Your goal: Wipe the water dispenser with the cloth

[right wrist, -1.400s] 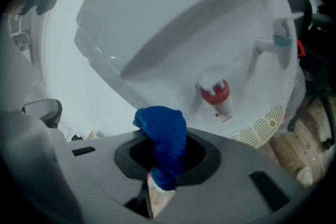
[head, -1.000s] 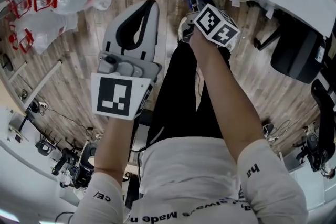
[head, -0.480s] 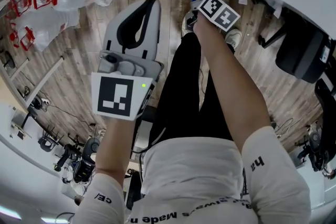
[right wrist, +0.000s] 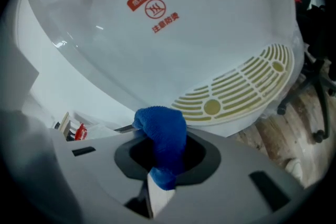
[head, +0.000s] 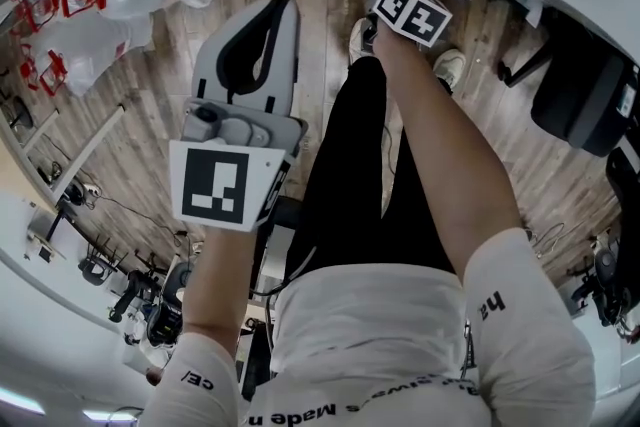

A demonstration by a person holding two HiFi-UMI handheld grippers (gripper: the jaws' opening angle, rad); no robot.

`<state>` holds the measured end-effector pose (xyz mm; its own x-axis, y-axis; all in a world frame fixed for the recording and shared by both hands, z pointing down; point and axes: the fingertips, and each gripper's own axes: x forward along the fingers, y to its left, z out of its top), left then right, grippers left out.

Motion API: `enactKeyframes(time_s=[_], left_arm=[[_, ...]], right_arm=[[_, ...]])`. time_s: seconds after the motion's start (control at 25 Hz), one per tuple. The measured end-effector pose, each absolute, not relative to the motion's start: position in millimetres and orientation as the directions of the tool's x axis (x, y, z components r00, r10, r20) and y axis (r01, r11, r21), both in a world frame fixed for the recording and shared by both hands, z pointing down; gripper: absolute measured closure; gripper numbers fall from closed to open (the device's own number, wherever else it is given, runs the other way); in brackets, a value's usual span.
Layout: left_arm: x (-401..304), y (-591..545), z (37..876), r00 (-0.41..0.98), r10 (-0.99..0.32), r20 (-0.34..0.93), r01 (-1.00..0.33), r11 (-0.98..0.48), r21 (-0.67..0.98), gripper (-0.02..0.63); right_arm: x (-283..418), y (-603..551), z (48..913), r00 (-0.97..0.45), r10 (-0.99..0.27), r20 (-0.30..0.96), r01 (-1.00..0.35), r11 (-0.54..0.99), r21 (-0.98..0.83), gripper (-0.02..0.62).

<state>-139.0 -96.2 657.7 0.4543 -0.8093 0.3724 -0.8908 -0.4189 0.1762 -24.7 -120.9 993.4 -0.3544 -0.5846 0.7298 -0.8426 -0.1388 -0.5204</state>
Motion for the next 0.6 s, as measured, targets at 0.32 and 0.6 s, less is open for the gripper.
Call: enactKeyframes(time_s=[0.32,0.6], left_arm=[[-126,-90,664,0.446,-0.797,0.407,-0.894,-0.416,0.164,0.588],[-108,-90,662,0.449,-0.795,0.407,-0.892,-0.423,0.158,0.588]], right_arm=[[2,-110,1003,-0.337,-0.583,0.739,-0.849,-0.151,-0.506,0.520],[37,-96,1008,-0.309,-0.568,0.762,-0.865,-0.165,-0.474,0.520]])
